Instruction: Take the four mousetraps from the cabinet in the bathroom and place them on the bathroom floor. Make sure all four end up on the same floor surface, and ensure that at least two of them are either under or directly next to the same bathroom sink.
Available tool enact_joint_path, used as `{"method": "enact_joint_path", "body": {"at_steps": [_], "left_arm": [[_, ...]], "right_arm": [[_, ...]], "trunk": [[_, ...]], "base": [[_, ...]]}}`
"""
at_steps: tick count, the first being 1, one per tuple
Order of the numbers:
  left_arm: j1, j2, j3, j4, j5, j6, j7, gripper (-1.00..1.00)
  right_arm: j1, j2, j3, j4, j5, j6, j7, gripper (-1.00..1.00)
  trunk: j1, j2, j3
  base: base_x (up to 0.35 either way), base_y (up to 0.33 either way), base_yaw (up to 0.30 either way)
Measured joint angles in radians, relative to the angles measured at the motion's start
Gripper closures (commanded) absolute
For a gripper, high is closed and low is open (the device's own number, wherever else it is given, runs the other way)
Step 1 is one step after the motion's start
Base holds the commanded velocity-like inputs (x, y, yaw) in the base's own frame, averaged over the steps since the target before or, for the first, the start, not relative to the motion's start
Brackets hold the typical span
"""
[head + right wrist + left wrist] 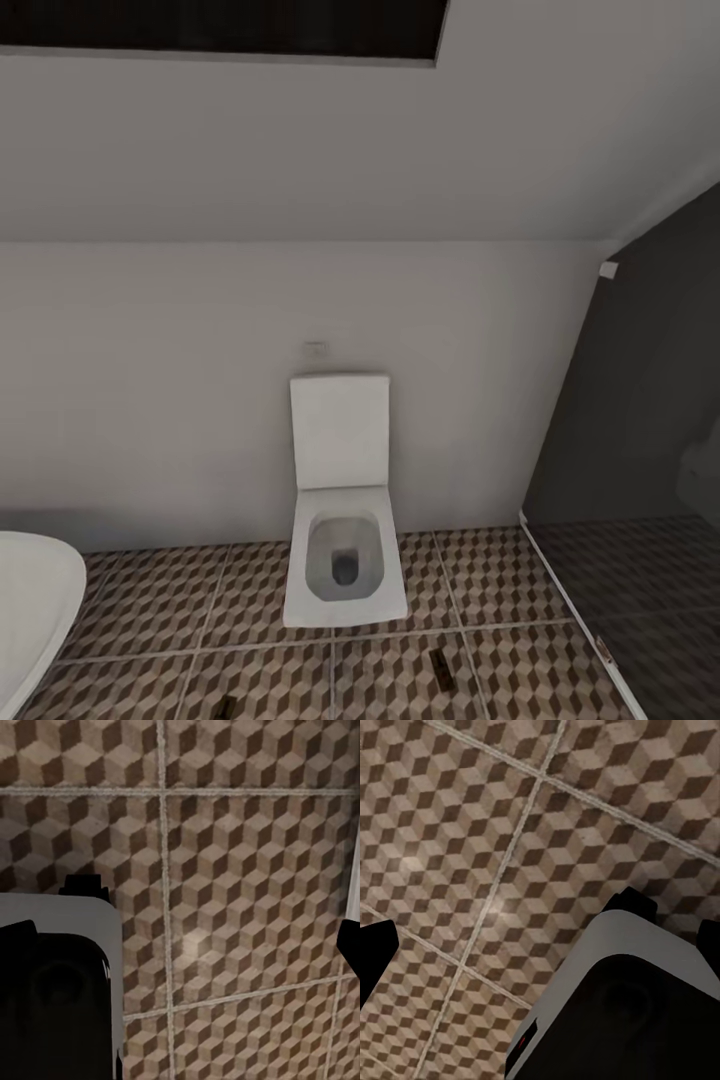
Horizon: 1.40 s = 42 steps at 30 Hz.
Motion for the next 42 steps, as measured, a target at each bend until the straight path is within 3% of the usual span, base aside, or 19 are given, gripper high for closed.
{"method": "enact_joint_path", "body": {"at_steps": [17, 42], "left_arm": [[0.000, 0.000, 0.001, 0.000, 0.000, 0.000, 0.001, -1.00], [0.000, -0.001, 0.002, 0.000, 0.000, -0.006, 0.002, -1.00]], "right_arm": [[0.000, -0.002, -0.001, -0.007, -0.001, 0.000, 0.000, -1.00], [0.000, -0.009, -0.001, -0.007, 0.000, 0.000, 0.000, -1.00]], "trunk": [[-0.065, 0.119, 0.053], [-0.065, 0.119, 0.053]], "base": [[0.000, 0.000, 0.000], [0.000, 0.000, 0.000]]}}
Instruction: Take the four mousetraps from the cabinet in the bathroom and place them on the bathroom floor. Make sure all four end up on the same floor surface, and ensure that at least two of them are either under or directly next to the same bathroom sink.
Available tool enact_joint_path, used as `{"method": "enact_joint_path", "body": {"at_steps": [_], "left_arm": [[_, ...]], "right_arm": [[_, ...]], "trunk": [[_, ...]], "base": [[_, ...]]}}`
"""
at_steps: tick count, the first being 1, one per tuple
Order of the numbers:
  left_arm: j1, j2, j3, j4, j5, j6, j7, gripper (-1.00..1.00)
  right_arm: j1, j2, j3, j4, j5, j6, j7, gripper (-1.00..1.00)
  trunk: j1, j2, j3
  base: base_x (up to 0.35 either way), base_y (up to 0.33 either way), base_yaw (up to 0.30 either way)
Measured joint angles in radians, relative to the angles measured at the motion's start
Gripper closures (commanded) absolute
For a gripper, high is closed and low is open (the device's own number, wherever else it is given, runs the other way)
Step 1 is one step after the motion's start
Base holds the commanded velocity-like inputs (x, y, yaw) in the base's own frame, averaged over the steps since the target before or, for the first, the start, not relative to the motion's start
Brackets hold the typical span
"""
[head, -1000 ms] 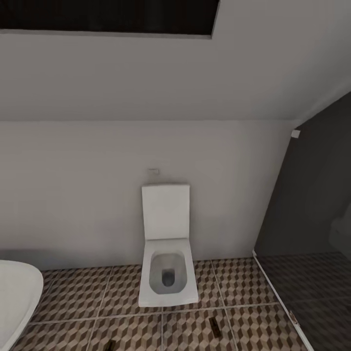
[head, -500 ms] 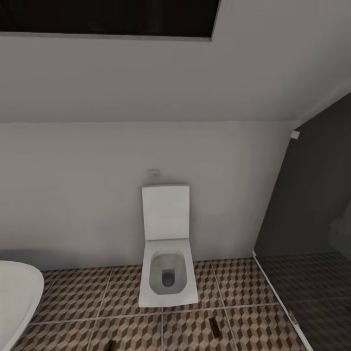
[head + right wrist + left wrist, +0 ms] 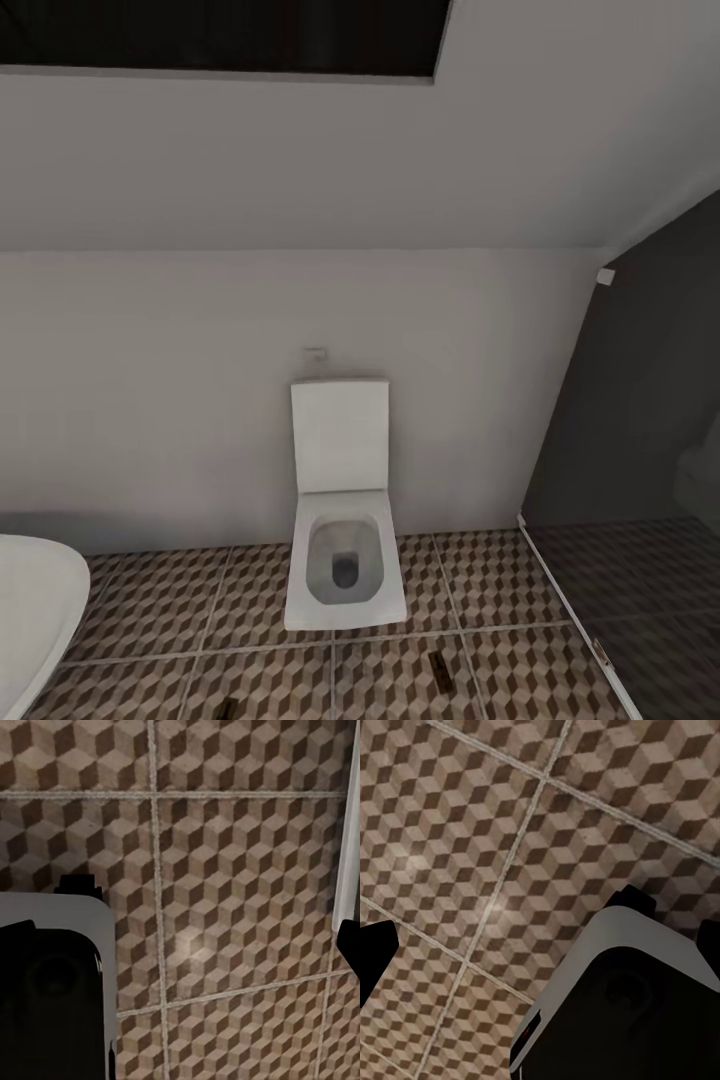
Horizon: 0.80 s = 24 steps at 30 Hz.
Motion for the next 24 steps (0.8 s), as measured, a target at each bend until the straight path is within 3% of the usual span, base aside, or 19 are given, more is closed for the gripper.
{"method": "enact_joint_path", "body": {"at_steps": [24], "left_arm": [[0.000, 0.019, -0.001, 0.006, -0.008, -0.001, 0.001, -1.00]], "right_arm": [[0.000, 0.001, 0.000, 0.000, 0.000, 0.000, 0.000, -1.00]], "trunk": [[0.000, 0.000, 0.000]], "base": [[0.000, 0.000, 0.000]]}}
